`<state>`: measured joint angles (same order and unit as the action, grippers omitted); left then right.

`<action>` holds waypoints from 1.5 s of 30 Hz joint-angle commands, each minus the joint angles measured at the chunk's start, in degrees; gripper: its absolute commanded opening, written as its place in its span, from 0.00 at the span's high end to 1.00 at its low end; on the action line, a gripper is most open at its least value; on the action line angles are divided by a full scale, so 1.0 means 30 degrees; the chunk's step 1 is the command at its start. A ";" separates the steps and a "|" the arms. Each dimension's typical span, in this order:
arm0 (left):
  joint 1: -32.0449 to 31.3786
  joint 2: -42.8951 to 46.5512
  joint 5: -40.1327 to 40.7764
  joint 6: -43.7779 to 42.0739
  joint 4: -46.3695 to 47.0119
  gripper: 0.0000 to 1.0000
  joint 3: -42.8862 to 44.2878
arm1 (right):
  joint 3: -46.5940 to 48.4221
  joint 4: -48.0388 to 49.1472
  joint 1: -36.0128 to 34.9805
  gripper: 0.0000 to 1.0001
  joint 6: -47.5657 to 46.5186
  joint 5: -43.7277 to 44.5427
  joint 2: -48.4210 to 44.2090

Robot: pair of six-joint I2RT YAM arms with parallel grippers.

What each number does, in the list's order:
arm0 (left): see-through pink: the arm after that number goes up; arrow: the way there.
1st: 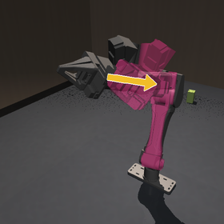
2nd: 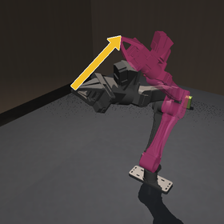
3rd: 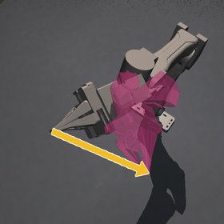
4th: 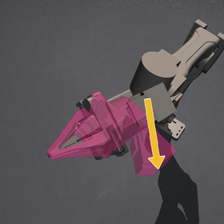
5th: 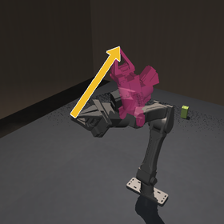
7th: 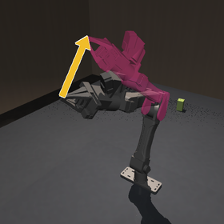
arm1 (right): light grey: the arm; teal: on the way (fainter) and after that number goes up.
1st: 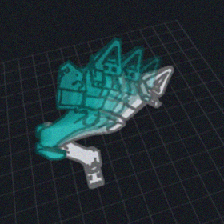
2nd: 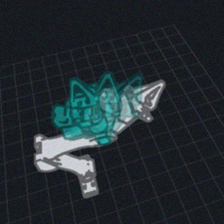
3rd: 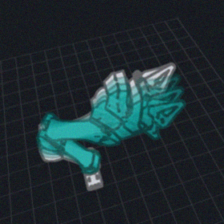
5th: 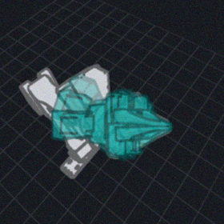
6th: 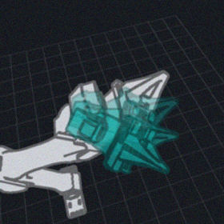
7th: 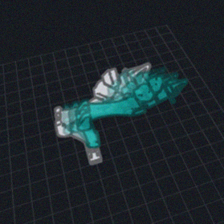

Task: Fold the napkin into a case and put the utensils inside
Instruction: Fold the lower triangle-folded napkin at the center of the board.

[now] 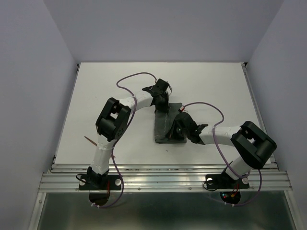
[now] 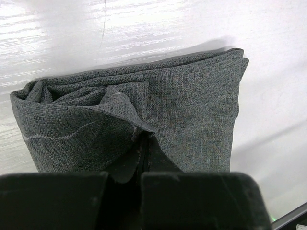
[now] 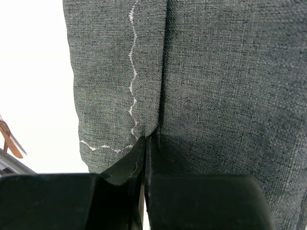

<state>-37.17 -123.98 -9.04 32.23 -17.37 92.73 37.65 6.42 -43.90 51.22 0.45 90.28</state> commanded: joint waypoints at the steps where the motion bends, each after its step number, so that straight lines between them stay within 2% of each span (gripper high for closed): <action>1: -0.0150 0.0078 -0.0003 -0.0136 0.0719 1.00 0.0702 | -0.0480 -0.2957 -0.0015 0.97 -0.0316 0.0581 -0.0588; 4: -0.0237 0.0048 -0.0151 -0.0400 0.0750 1.00 0.0644 | 0.0016 -0.4128 -0.0015 0.82 -0.0403 0.1545 -0.1611; 6: -0.0267 0.0107 -0.0210 -0.0459 0.0808 1.00 0.0411 | 0.0340 -0.4684 -0.0015 0.77 -0.0550 0.1958 -0.2113; 8: -0.0296 0.0166 -0.0473 -0.0372 0.1157 1.00 0.0118 | 0.1127 -0.5153 -0.0015 0.66 -0.1105 0.2135 -0.2349; 12: -0.0267 0.0136 -0.0737 -0.0196 0.1305 1.00 -0.0118 | 0.1951 -0.5332 0.0161 0.65 -0.1253 0.2077 -0.2291; 15: -0.0267 0.0224 -0.0737 -0.0138 0.1394 1.00 -0.0323 | 0.2595 -0.5274 0.0366 0.69 -0.1429 0.2136 -0.2086; 19: -0.0296 0.0254 -0.0679 -0.0167 0.1423 1.00 -0.0323 | 0.3736 -0.5273 0.0571 0.90 -0.2043 0.2398 -0.1356; 22: -0.0296 0.0225 -0.0679 -0.0137 0.1394 1.00 -0.0265 | 0.4207 -0.5273 0.0571 0.96 -0.2336 0.2633 -0.0799; 33: -0.0267 0.0282 -0.0620 0.0010 0.1277 0.99 -0.0352 | 0.4678 -0.4336 0.0776 0.99 -0.2222 0.2956 0.2189; 36: -0.0296 0.0545 -0.0299 -0.0107 0.1160 0.91 -0.0411 | 0.4327 -0.4365 0.0776 0.99 -0.1899 0.3161 0.2309; 37: -0.0267 0.0808 -0.0182 -0.0224 0.1073 0.83 -0.0556 | 0.4180 -0.4365 0.0776 0.99 -0.1666 0.3219 0.2251; 39: -0.0296 0.1072 0.0199 -0.0371 0.0926 0.75 -0.0616 | 0.3741 -0.4365 0.0776 0.99 -0.1518 0.3308 0.2104; 40: -0.0267 0.1335 0.0345 -0.0430 0.0751 0.67 -0.0674 | 0.3595 -0.4365 0.0776 0.99 -0.1459 0.3308 0.2046; 43: -0.0267 0.1716 0.0902 -0.0809 0.0312 0.53 -0.0616 | 0.3067 -0.4307 0.0776 0.99 -0.1313 0.3308 0.1841; 45: -0.0267 0.1893 0.1107 -0.1014 0.0019 0.49 -0.0558 | 0.2687 -0.4190 0.0776 0.99 -0.1254 0.3249 0.1753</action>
<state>-37.82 -123.11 -8.86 31.57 -14.46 91.50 48.90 -4.84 -41.95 46.78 8.08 95.55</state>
